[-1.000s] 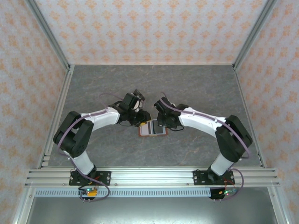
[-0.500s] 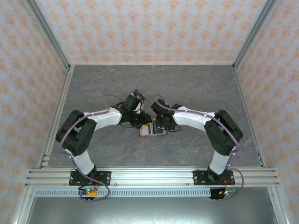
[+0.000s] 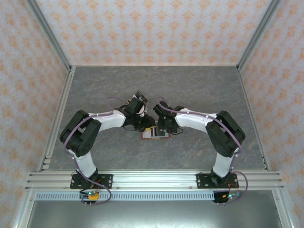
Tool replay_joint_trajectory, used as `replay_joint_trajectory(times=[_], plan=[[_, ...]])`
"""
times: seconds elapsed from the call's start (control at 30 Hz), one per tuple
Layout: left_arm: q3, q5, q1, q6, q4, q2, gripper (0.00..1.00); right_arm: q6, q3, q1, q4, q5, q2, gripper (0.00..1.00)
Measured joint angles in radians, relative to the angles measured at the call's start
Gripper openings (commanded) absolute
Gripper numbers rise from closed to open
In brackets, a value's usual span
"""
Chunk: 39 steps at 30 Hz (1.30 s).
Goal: Take the credit cards out of the card holder
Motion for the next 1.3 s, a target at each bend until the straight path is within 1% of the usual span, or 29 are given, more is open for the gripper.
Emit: replay_joint_trajectory(times=[0.27,0.43,0.67,1.3], plan=[[0.0,0.012,0.0,0.005,0.027,0.03,0.3,0.005,-0.003,-0.007,0.023,-0.035,0.001,0.2],[-0.004,0.018,0.0,0.017,0.035,0.031,0.26,0.011,-0.005,-0.011,0.026,-0.042,0.001,0.19],[-0.015,0.029,0.0,0.027,0.058,0.031,0.24,0.011,-0.005,-0.012,0.025,-0.042,0.001,0.17],[-0.092,0.108,0.016,0.023,0.193,0.026,0.13,0.011,-0.004,-0.013,0.026,-0.042,0.006,0.14]])
